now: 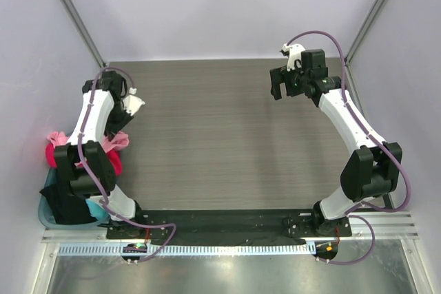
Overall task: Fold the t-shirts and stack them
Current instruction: Grab the tshirt from the pile
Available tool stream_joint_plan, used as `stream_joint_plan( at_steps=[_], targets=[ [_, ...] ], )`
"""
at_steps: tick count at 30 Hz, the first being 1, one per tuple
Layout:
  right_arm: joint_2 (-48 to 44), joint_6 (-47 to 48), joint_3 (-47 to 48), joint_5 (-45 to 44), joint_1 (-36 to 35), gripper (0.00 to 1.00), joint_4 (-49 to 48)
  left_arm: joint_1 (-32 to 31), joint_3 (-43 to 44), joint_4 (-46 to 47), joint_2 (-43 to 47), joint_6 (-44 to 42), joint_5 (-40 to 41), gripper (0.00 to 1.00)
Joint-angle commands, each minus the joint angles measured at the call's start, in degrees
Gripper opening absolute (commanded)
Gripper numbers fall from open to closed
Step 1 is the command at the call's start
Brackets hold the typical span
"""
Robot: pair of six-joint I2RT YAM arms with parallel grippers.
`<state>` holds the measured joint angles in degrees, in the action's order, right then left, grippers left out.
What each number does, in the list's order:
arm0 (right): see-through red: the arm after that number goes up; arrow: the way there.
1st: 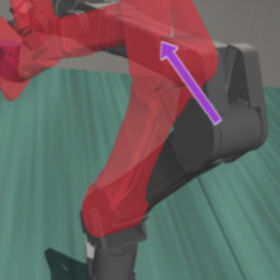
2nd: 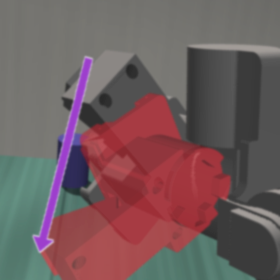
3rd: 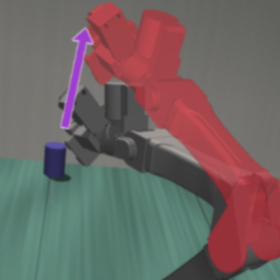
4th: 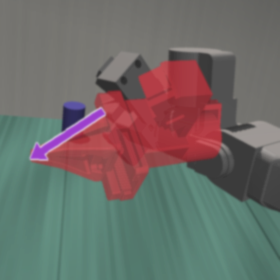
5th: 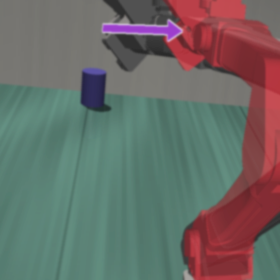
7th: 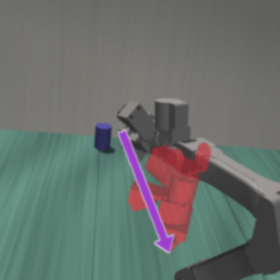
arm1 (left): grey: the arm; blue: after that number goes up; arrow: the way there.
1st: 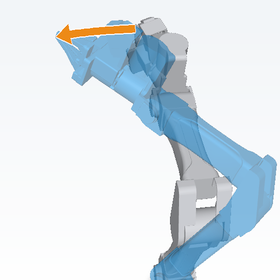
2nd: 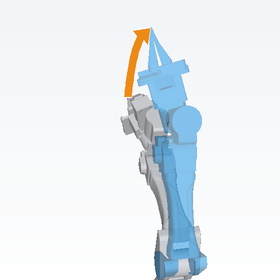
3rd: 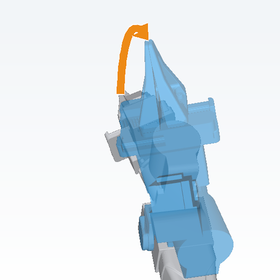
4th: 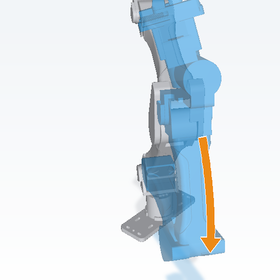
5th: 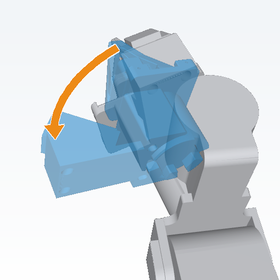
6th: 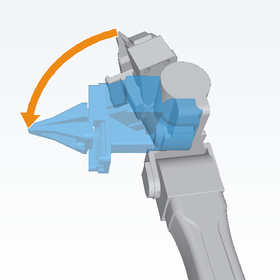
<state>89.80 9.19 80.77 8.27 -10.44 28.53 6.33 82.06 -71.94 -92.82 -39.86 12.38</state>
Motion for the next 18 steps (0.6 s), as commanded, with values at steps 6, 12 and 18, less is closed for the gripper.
stream_joint_plan(
  at_steps=[6,12,18],
  targets=[
    [-1.5,1.1,-0.5,-0.1,-0.2,1.00,-1.6,0.4,16.4,-2.4,-0.6,0.4,-0.7,0.00],
    [-0.4,0.9,0.3,0.0,-0.2,1.00,-1.9,-0.6,34.7,-0.5,2.5,-1.4,-7.1,0.00],
    [1.8,0.6,3.9,-2.2,-0.2,1.00,-2.1,-6.1,37.7,12.7,9.0,-9.4,-19.5,0.00]
  ],
)
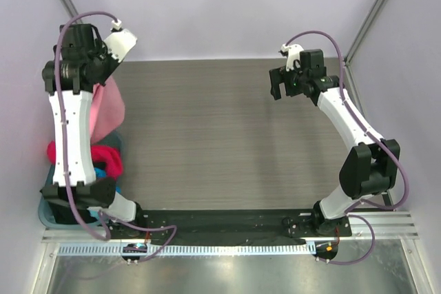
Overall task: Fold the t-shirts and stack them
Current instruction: Grab the tshirt from the pile, then move the tshirt to the center of the board, then flatten the tshirt out
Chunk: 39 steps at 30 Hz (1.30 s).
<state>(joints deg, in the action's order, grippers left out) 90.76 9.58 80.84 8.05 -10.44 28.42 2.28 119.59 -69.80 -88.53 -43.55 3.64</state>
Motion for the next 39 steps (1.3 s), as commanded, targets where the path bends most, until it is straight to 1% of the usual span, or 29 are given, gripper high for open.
stream_joint_plan(
  at_steps=[1,3,4,5,7,8,9,13,14,16,17,18,20,21,22,23,24,25,27,28,29,30,31,32,33,34,35,38,39],
  targets=[
    [0.9,-0.2,4.4,-3.5,-0.1,1.00,-2.4,-4.0,-1.8,14.0,6.0,-6.0,-12.4,0.00],
    [1.4,-1.7,6.3,-6.2,0.1,1.00,-3.1,-6.4,-6.4,20.6,8.9,-5.8,-16.2,0.00],
    [1.6,-2.0,7.0,-7.7,0.6,1.00,-3.5,-7.5,-6.9,25.3,9.1,-5.6,-19.3,0.00],
    [1.8,-2.3,8.3,-7.8,1.0,1.00,-3.6,-10.1,-6.2,26.6,8.4,-5.4,-20.5,0.00],
    [2.0,-2.1,9.2,-9.7,1.7,1.00,-3.6,-13.3,-3.9,28.0,6.2,-3.8,-21.9,0.00],
    [1.9,-1.9,9.6,-10.3,2.0,1.00,-3.5,-16.4,-2.3,28.1,3.8,-3.2,-22.4,0.00],
    [1.5,-1.8,9.6,-11.0,2.1,1.00,-3.6,-17.9,-0.6,28.1,2.5,-2.7,-23.1,0.00],
    [-0.2,-1.8,8.1,-13.1,4.1,1.00,-4.1,-25.6,-1.4,28.5,-2.7,-1.0,-25.1,0.01],
    [-0.8,-2.1,7.4,-13.2,5.4,1.00,-4.0,-28.7,-2.0,28.8,-3.8,-0.5,-24.3,0.04],
    [-2.2,-2.5,6.5,-13.0,6.7,1.00,-4.1,-31.8,-3.2,29.0,-7.3,-0.4,-23.0,0.11],
    [-2.8,-2.5,5.8,-12.9,7.3,1.00,-4.0,-34.3,-3.4,29.3,-8.5,0.0,-22.2,0.11],
    [-3.3,-2.5,5.4,-12.9,8.1,1.00,-4.0,-35.1,-3.7,30.1,-9.6,1.6,-21.2,0.14],
    [-4.7,-1.9,4.2,-12.3,8.9,1.00,-3.9,-37.3,-2.8,30.2,-13.4,3.8,-19.9,0.34],
    [-5.2,-1.1,3.8,-10.4,9.2,1.00,-3.6,-37.8,-2.4,31.3,-14.6,7.3,-17.1,0.40],
    [-5.7,-0.2,3.5,-8.8,9.2,1.00,-2.6,-38.1,-1.6,31.7,-16.1,9.5,-14.9,0.44],
    [-6.6,1.1,2.9,-5.9,9.2,1.00,-1.7,-38.2,-0.1,32.9,-16.6,12.1,-12.3,0.45],
    [-7.0,4.4,2.7,0.8,9.1,0.99,-0.5,-38.1,0.4,35.8,-16.7,15.5,-4.2,0.46],
    [-7.3,7.0,2.7,4.7,9.1,0.98,3.3,-37.8,0.5,37.1,-16.5,19.3,-0.6,0.51],
    [-8.3,13.7,1.4,10.1,7.8,0.98,6.8,-35.2,-0.9,39.0,-14.6,23.0,2.9,0.55],
    [-8.9,15.8,0.3,11.4,4.8,0.97,8.7,-33.9,-1.5,39.0,-13.6,26.9,3.3,0.58],
    [-9.6,18.0,-2.8,12.1,3.2,0.94,9.6,-31.2,-2.5,38.5,-11.9,28.3,2.7,0.57],
    [-10.8,23.1,-4.4,12.9,1.6,0.92,10.5,-30.0,-5.0,37.4,-10.8,29.1,2.0,0.57],
    [-11.6,24.9,-6.5,14.3,-2.4,0.90,11.6,-29.1,-6.9,37.1,-10.0,29.7,1.9,0.55],
    [-12.6,27.1,-11.5,14.7,-4.3,0.89,11.3,-27.5,-8.8,36.8,-9.1,29.9,2.2,0.54],
    [-14.5,30.3,-14.4,14.8,-6.6,0.88,10.0,-26.7,-12.6,36.8,-7.5,30.5,2.5,0.53],
    [-15.3,31.6,-17.0,14.1,-8.6,0.86,9.1,-25.9,-13.9,36.8,-6.8,31.0,2.4,0.53],
    [-15.8,32.3,-21.6,13.6,-12.6,0.84,8.0,-24.4,-15.1,36.7,-6.2,32.2,1.6,0.53],
    [-15.1,33.3,-26.1,12.5,-17.5,0.80,5.0,-23.2,-17.4,36.3,-4.9,33.4,1.5,0.53],
    [-14.4,33.2,-26.5,12.4,-17.9,0.80,4.2,-23.1,-17.6,36.1,-4.5,33.4,1.4,0.53]
  ],
)
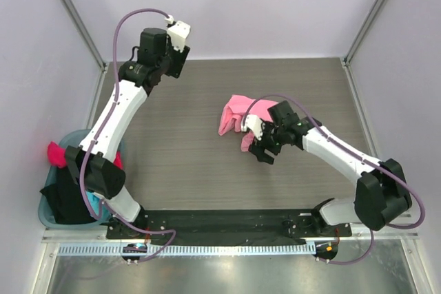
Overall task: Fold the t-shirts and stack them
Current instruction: Flatten the tshirt out
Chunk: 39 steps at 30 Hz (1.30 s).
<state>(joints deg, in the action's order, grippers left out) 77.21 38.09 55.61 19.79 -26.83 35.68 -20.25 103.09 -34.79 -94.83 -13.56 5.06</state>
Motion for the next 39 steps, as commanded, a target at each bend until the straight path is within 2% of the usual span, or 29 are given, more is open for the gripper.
stream_joint_plan(
  at_steps=[1,15,20,24,25,27,28,29,34,39],
  targets=[
    [0.2,4.6,-1.6,0.4,-2.2,0.80,-4.9,-0.5,-1.4,0.8,2.1,3.2,-0.4,0.53],
    [12.5,8.9,-1.2,-6.6,-7.0,0.83,-16.7,-0.6,-3.7,0.2,4.1,4.1,-4.0,0.54],
    [14.8,8.8,-3.3,-10.8,-7.6,0.80,-22.0,-0.6,-3.9,0.1,4.0,4.0,-4.4,0.54],
    [16.5,8.9,-3.6,-14.1,-8.1,0.56,-25.3,-0.6,-3.5,0.1,3.4,3.9,-4.6,0.55],
    [17.0,8.8,-3.4,-14.8,-8.0,0.43,-25.5,-0.6,-3.2,0.0,3.1,4.0,-4.6,0.54],
    [17.0,8.7,-2.9,-16.3,-8.2,0.28,-25.6,-0.6,-2.6,0.0,2.7,4.0,-4.8,0.55],
    [16.9,8.8,-2.7,-16.9,-8.2,0.07,-25.6,-0.6,-2.3,0.0,2.4,4.0,-4.8,0.55],
    [16.1,8.9,-2.0,-17.7,-8.3,0.01,-25.4,-0.6,-1.8,0.1,2.4,3.9,-4.8,0.55],
    [7.4,11.3,3.3,-24.8,-8.3,0.01,-21.7,-0.5,-1.6,0.0,1.9,2.1,-3.1,0.55],
    [-7.7,16.7,14.5,-20.5,-8.2,0.01,-16.8,-0.5,-2.6,0.1,2.7,-0.1,-1.5,0.55]
  ],
)
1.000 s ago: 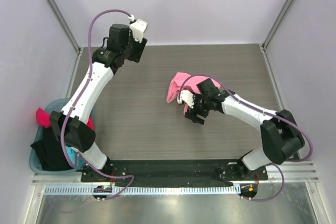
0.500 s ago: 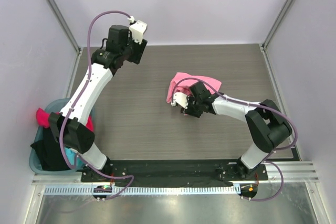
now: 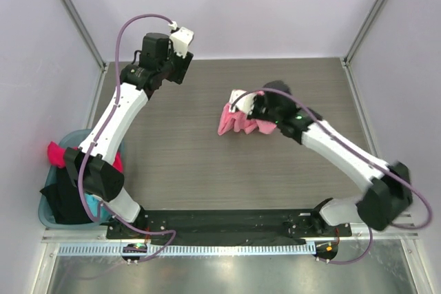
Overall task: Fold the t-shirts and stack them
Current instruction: Flatten the tshirt out
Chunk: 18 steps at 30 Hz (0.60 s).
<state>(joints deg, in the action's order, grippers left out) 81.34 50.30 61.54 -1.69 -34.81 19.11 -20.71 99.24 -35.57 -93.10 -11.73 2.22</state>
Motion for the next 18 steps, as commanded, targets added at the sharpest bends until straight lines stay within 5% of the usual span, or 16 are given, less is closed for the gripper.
stream_joint_plan(
  at_steps=[1,6,13,18],
  targets=[
    [-13.8,11.3,9.4,4.1,-0.3,0.01,0.0,0.1,1.1,0.9,1.1,-2.9,1.3,0.55],
    [-17.8,23.5,10.7,-0.8,1.4,0.01,-8.6,0.1,0.2,2.9,2.7,-5.3,-0.7,0.55],
    [-7.6,16.7,10.5,0.6,18.0,0.01,-9.3,-2.0,0.1,1.2,2.1,-6.9,-11.0,0.53],
    [2.8,15.1,5.8,-3.0,23.0,0.01,-6.8,-8.2,-2.1,-13.0,0.8,-16.1,-22.7,0.48]
  ],
)
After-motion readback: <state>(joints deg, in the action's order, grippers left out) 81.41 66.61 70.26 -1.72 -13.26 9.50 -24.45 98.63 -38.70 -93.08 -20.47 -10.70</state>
